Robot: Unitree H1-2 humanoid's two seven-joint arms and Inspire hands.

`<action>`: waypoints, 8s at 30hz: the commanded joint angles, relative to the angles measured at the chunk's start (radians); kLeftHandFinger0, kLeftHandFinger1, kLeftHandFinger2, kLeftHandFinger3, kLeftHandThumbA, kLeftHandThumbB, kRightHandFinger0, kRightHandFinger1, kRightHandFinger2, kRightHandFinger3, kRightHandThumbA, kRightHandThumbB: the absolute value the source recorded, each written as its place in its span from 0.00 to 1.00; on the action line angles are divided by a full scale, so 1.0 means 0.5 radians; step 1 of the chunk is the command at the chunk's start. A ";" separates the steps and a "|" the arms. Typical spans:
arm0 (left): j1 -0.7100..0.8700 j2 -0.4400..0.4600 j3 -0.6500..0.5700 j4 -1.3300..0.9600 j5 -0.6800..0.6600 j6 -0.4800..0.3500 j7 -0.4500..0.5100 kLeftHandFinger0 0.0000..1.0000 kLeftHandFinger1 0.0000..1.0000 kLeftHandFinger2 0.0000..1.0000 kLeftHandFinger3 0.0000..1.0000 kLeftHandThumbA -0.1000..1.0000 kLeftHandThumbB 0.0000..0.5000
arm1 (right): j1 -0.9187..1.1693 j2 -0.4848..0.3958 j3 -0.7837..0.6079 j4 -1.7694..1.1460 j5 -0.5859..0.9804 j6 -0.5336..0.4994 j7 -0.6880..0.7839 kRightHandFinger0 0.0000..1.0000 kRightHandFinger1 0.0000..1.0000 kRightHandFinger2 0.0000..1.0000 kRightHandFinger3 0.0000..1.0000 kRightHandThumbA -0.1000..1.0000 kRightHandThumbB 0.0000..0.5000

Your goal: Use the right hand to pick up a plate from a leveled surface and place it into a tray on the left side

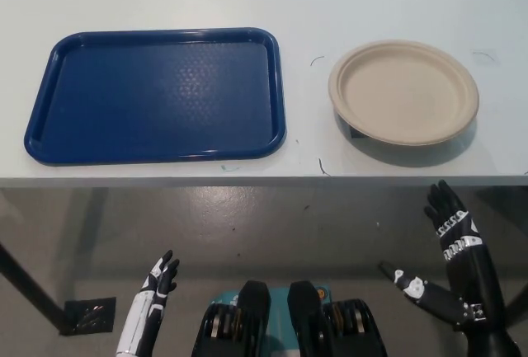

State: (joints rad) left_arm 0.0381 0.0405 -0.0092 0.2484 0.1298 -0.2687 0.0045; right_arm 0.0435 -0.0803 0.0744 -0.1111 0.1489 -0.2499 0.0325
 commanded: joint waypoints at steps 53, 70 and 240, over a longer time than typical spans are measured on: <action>-0.021 0.043 -0.008 -0.061 0.035 -0.126 0.024 1.00 1.00 1.00 1.00 1.00 0.00 | -0.555 0.400 -0.637 0.380 2.297 1.260 0.107 1.00 1.00 1.00 1.00 1.00 0.67; -0.022 0.044 -0.005 -0.047 0.027 -0.170 0.019 1.00 1.00 1.00 1.00 1.00 0.02 | -0.625 0.456 -0.760 0.540 2.225 1.321 0.106 1.00 1.00 1.00 1.00 1.00 0.67; -0.164 0.130 -0.099 -0.064 0.058 -0.115 -0.039 1.00 1.00 1.00 1.00 1.00 0.28 | -2.871 0.608 -0.498 2.783 0.668 1.086 -0.034 1.00 1.00 1.00 1.00 0.94 0.83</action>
State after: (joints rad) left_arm -0.0219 0.0901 -0.0520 0.2378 0.1456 -0.3161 -0.0104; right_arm -1.3170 0.2403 -0.1871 1.2977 0.5143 0.2416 -0.1073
